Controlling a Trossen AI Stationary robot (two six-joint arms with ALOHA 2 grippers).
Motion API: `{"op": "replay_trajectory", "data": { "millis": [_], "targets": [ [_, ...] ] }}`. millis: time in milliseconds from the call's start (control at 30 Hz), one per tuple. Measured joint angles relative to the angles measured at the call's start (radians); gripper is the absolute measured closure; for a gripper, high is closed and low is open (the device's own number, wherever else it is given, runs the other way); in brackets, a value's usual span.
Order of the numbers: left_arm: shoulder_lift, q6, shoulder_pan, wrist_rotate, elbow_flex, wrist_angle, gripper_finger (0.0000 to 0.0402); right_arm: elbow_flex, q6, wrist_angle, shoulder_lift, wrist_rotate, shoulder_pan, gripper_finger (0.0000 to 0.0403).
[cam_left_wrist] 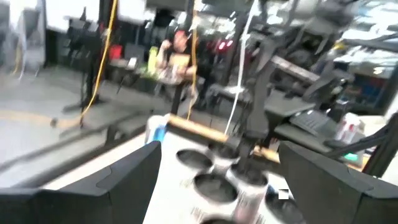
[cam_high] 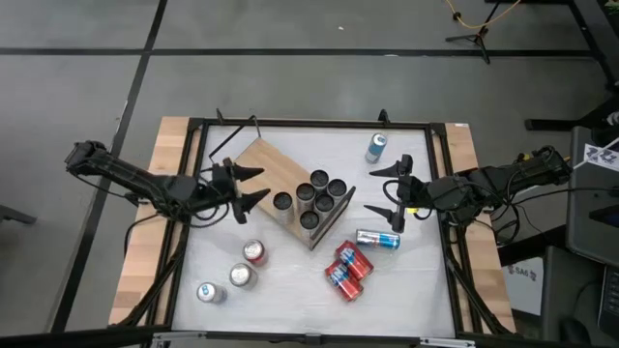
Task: Place canned beverage on shelf
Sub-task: Put the white-yellow soda can on the shelf aligned with the other white-yellow soda cans
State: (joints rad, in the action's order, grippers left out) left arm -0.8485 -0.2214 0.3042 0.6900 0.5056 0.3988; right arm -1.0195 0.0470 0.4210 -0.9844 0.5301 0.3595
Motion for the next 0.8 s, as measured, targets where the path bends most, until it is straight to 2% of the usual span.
{"op": "replay_trajectory", "data": {
  "millis": [200, 367, 500, 800],
  "targets": [
    [0.099, -0.266, -0.001, -0.007, 0.000, -0.341, 0.0106, 0.000, 0.000, 0.000, 0.000, 0.000, 0.000, 0.0007],
    [0.103, -0.422, -0.001, -0.081, 0.000, -0.539, 0.0137, 0.000, 0.000, 0.000, 0.000, 0.000, 0.000, 0.0007],
    [0.051, -0.510, 0.000, -0.131, 0.000, -0.607, 0.0168, 0.000, 0.000, 0.000, 0.000, 0.000, 0.000, 0.0007],
    [-0.130, -0.527, -0.001, -0.125, 0.000, -0.594, 0.0230, 0.000, 0.000, 0.000, 0.000, 0.000, 0.000, 0.0007]
  ]
}}
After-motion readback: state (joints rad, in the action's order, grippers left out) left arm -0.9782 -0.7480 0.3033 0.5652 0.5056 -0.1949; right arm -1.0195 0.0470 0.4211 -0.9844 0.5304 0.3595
